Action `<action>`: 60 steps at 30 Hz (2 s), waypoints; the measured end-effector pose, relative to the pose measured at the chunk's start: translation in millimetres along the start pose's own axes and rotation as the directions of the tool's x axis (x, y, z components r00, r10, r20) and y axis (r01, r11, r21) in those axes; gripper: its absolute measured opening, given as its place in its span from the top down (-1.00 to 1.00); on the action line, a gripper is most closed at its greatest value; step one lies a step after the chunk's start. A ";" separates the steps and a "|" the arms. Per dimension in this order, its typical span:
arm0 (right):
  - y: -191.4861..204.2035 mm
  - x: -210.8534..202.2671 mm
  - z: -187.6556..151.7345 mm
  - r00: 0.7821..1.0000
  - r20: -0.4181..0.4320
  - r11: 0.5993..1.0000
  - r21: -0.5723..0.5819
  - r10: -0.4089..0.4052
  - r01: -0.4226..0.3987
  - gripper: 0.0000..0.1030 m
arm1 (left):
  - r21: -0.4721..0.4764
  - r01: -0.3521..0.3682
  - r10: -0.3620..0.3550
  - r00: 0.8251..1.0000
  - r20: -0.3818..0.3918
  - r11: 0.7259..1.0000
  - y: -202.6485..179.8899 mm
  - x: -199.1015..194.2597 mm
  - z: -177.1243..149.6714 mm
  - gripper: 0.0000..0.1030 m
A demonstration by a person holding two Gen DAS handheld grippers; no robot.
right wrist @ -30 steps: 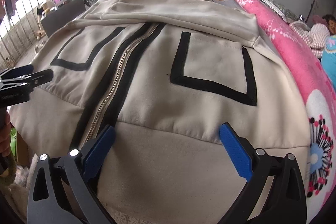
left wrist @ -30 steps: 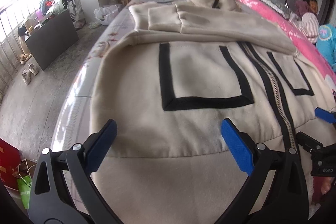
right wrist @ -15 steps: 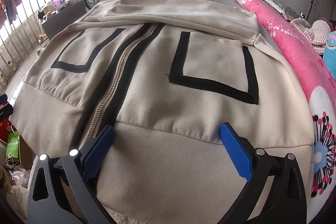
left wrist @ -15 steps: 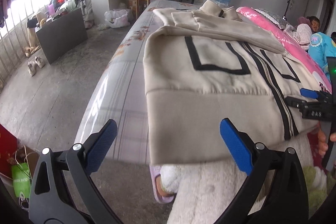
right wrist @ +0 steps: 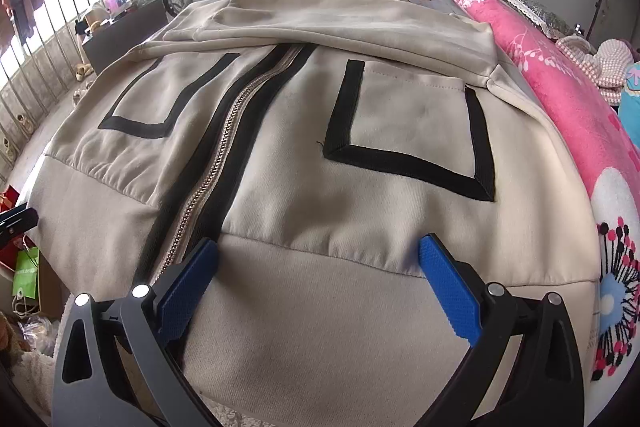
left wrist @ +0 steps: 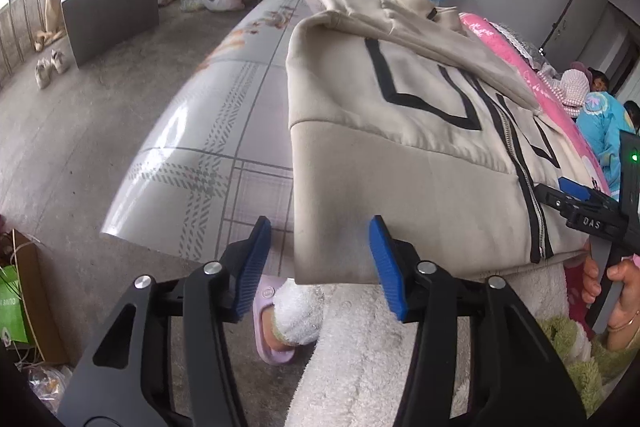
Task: Fold large clothes
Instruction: 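Grasp the jacket hem with the left tool while the right tool grasps it too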
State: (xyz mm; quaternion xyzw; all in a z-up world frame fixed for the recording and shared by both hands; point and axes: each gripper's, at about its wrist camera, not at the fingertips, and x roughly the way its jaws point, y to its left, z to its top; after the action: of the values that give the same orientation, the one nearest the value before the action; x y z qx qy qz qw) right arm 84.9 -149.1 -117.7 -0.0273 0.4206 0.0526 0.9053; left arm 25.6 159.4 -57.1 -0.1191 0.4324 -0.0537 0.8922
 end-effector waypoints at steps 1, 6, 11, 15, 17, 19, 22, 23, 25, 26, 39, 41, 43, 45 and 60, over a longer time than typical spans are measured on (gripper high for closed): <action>0.0 0.0 0.0 1.000 0.002 1.000 0.000 0.000 0.000 -0.88 | -0.013 0.011 -0.011 1.000 -0.003 1.000 2.0 1.3 0.3 0.09; 0.1 -0.3 0.1 1.000 0.006 1.000 0.002 0.000 0.000 -0.88 | -0.092 0.171 -0.171 0.985 0.008 0.981 10.2 -6.1 -0.7 0.27; 0.4 -0.4 -0.3 1.000 0.006 1.000 0.000 0.001 -0.001 -0.88 | -0.079 0.122 -0.123 0.992 0.000 0.989 5.4 1.5 3.8 0.29; 0.0 -0.6 -1.3 1.000 0.008 1.000 0.001 0.002 -0.002 -0.88 | -0.112 0.145 -0.145 0.989 0.010 0.983 5.5 0.0 7.5 0.31; -0.5 -0.7 -1.9 1.000 0.010 1.000 0.001 0.003 -0.003 -0.88 | -0.128 0.291 -0.284 0.956 0.070 0.948 6.4 -13.6 8.3 0.31; -0.4 -0.7 -2.4 1.000 0.013 1.000 0.001 0.003 -0.003 -0.88 | -0.104 0.306 -0.297 0.951 0.089 0.946 1.3 -19.7 8.6 0.31; -0.2 -0.5 -2.4 1.000 0.011 1.000 0.000 0.004 -0.004 -0.88 | -0.129 0.256 -0.254 0.967 0.035 0.958 2.5 -3.5 8.6 0.31; -0.3 -0.3 -2.2 1.000 0.009 1.000 -0.001 0.004 -0.004 -0.88 | -0.149 0.248 -0.247 0.969 0.022 0.957 5.0 2.5 8.5 0.31; -0.5 -0.3 -1.9 1.000 0.004 1.000 -0.001 0.005 -0.005 -0.88 | -0.176 0.272 -0.268 0.962 0.046 0.946 7.7 2.7 7.8 0.31; -0.6 -0.4 -2.3 1.000 0.002 1.000 0.000 0.006 -0.006 -0.88 | -0.167 0.265 -0.261 0.964 0.049 0.950 6.5 2.1 7.9 0.31; -35.1 -41.2 -36.1 0.999 -0.032 0.998 0.054 0.031 -0.029 -0.87 | 0.075 -0.075 0.073 0.997 0.029 0.994 -29.7 5.3 10.3 0.59; -52.4 -58.0 -43.7 1.000 -0.016 0.996 0.090 0.002 -0.001 -0.78 | 0.086 -0.082 0.080 0.996 0.025 0.993 -29.4 4.2 10.6 0.58; -72.7 -72.5 -49.6 1.000 -0.002 0.989 0.146 -0.020 0.020 -0.72 | 0.091 -0.081 0.080 0.997 0.021 0.993 -28.5 3.9 11.5 0.58; -94.5 -83.0 -53.5 0.999 0.003 0.977 0.208 -0.048 0.046 -0.67 | 0.095 -0.081 0.080 0.997 0.020 0.992 -27.7 4.4 11.3 0.58; -119.9 -72.9 -79.0 0.992 -0.076 0.948 0.298 -0.096 0.115 0.43 | 0.100 -0.110 0.106 0.993 0.046 0.989 -32.9 4.6 7.7 0.57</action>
State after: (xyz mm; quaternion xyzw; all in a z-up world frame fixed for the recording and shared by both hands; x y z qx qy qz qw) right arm -7.6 -280.8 -112.3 0.0873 0.4486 -0.0616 0.8873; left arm 34.7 128.0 -47.5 -0.0504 0.4168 -0.0250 0.9073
